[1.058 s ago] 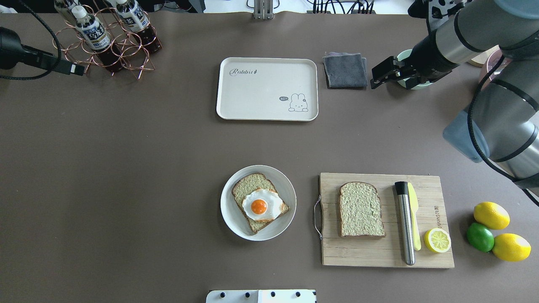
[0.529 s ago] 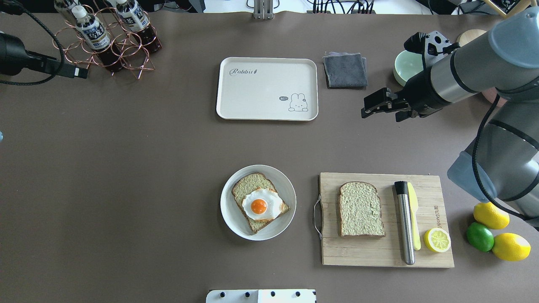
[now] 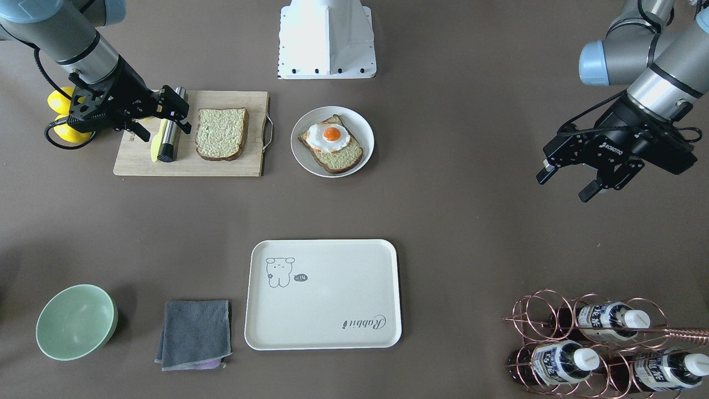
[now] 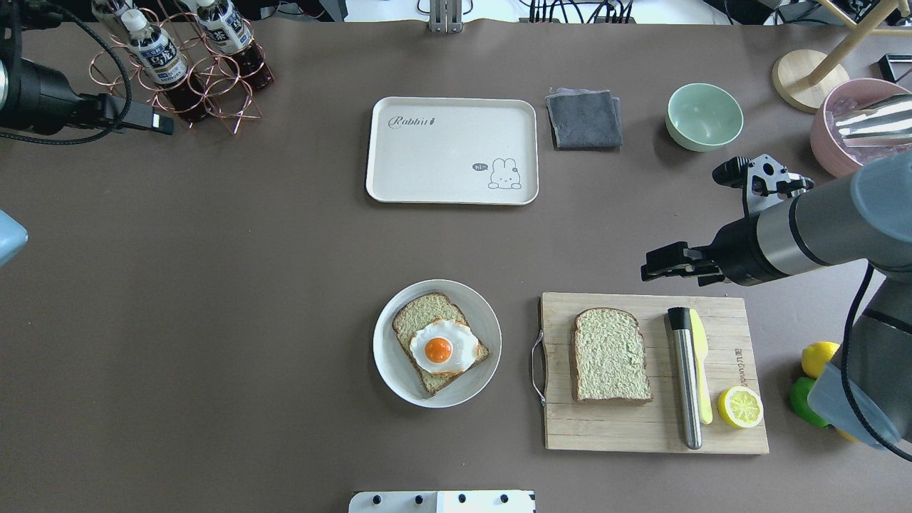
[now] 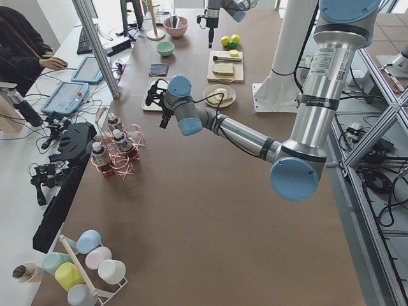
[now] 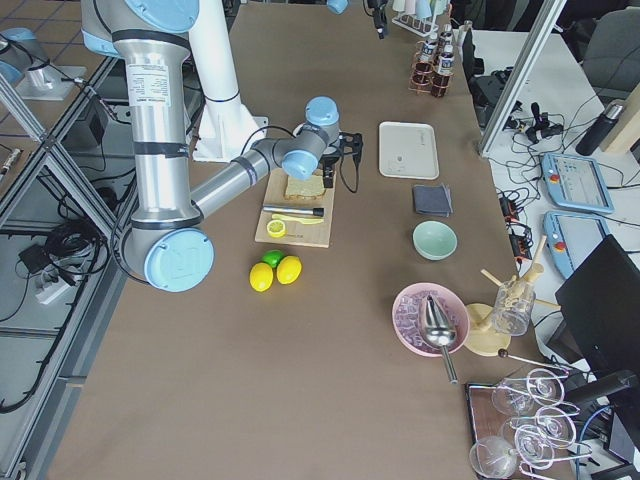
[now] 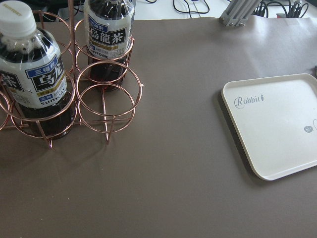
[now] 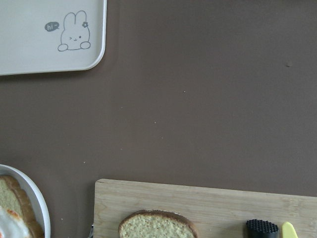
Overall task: Make sandwich and place on tray
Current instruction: 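Move the right gripper over the plain bread slice on the cutting board, then lower the right gripper and grasp the plain bread slice's edge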
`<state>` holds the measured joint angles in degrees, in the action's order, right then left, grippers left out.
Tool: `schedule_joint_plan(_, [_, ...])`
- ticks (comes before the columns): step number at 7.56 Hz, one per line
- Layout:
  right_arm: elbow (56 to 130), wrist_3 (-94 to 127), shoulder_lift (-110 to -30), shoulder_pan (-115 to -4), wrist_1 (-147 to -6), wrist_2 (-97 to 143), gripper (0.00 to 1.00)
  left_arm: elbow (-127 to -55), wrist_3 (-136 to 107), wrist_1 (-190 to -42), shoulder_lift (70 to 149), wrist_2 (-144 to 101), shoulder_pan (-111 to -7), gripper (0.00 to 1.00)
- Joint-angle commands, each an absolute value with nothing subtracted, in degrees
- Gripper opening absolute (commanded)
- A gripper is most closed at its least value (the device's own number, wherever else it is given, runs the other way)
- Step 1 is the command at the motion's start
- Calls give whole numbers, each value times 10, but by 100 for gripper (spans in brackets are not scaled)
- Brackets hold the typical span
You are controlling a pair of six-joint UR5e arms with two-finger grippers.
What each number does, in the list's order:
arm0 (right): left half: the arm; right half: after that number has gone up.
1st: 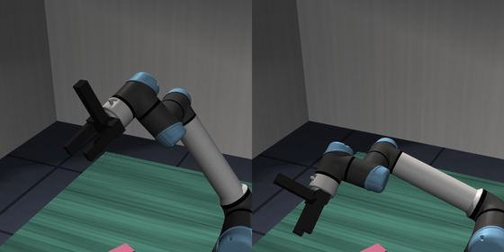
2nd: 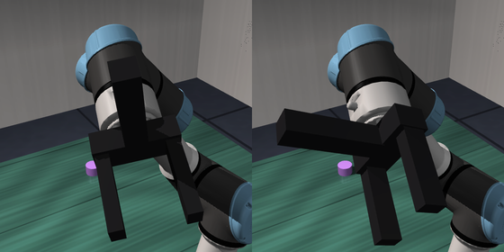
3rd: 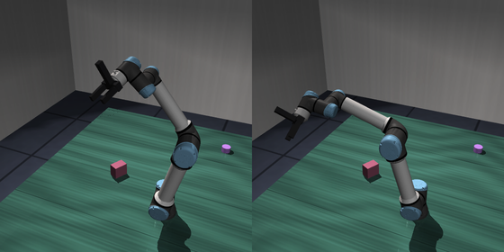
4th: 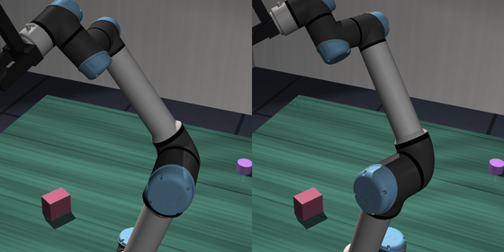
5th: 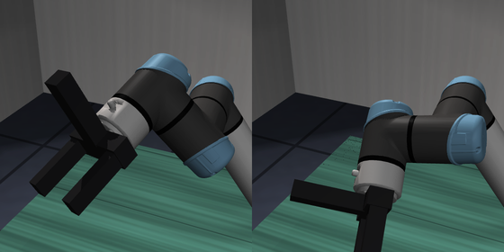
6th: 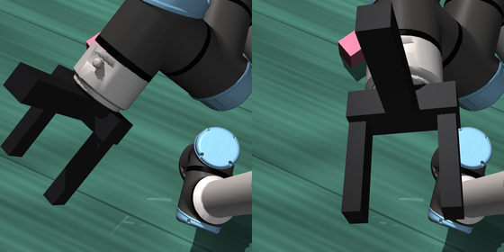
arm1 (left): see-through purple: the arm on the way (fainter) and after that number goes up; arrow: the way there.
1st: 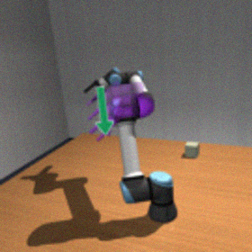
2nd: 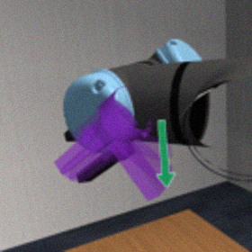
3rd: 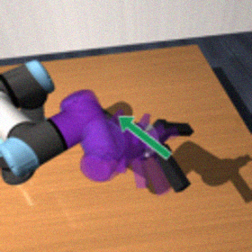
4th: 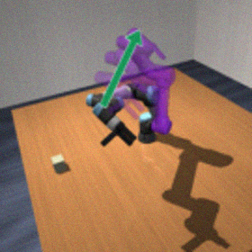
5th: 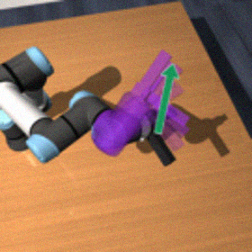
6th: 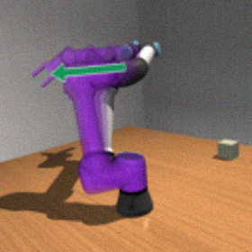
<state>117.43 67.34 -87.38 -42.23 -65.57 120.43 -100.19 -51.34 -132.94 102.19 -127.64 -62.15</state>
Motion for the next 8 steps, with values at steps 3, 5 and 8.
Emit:
schedule_joint_plan(3, [1160,739,-912,-305,-579,1099,100,-997,-546,-1332,1029,-1268,-604,98])
schedule_joint_plan(5, [1157,773,-916,-268,-558,1051,100,-998,-546,-1332,1032,-1268,-604,98])
schedule_joint_plan(8, [1144,774,-915,-259,-548,1050,99,-998,-546,-1332,1033,-1269,-604,98])
